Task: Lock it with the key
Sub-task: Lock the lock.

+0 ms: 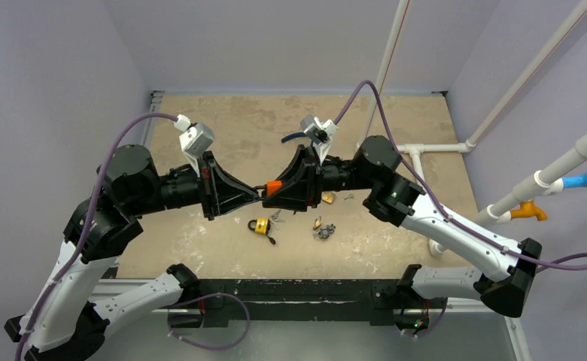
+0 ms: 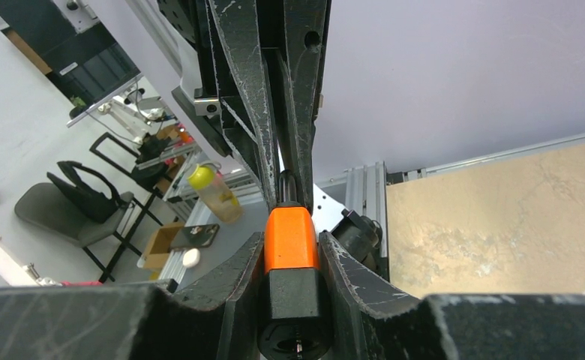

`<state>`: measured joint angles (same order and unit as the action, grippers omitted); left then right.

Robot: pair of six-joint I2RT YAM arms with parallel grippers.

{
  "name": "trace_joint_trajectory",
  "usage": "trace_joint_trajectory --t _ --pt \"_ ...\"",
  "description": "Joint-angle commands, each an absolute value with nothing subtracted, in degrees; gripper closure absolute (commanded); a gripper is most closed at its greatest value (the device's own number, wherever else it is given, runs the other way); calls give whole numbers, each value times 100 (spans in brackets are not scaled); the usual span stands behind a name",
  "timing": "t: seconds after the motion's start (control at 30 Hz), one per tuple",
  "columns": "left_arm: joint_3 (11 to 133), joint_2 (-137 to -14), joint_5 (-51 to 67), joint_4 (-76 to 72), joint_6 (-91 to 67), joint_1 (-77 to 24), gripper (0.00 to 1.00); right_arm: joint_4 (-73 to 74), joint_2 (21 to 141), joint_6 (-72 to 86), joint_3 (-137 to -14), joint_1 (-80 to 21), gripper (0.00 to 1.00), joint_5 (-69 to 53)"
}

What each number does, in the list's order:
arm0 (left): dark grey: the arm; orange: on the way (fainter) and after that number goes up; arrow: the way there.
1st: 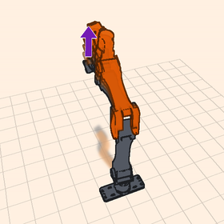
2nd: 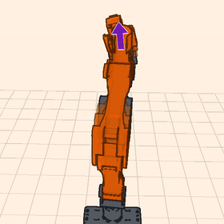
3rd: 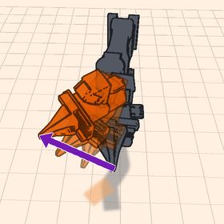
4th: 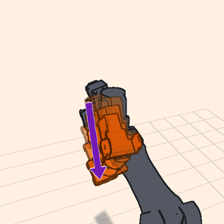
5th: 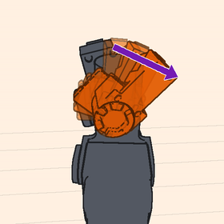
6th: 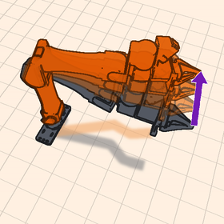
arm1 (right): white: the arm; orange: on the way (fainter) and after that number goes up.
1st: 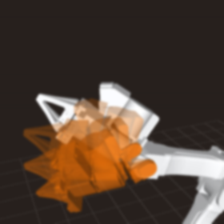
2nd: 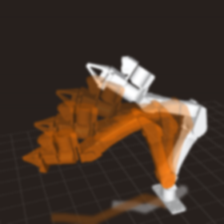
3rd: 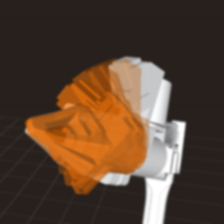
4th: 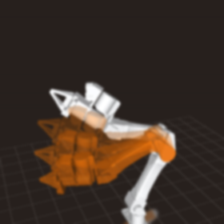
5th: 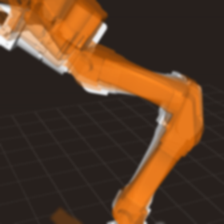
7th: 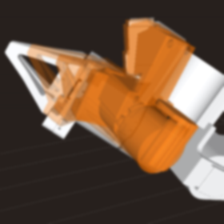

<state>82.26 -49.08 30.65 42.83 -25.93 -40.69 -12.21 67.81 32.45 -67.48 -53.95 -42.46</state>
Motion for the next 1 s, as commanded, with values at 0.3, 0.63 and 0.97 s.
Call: trace_joint_trajectory --t 0.3,0.63,0.97 --pt "7899 -4478 1735 3057 -3343 -4175 100 -1653 6445 3160 -6521 -5638 34 -4038" --pt "7759 -4275 1655 2732 -3761 -4180 100 -2850 5864 3865 -5853 -5058 11 -4056" --pt "7678 -4252 1675 2561 -3900 -4175 100 -3645 5931 4532 -5721 -4896 33 -4058"
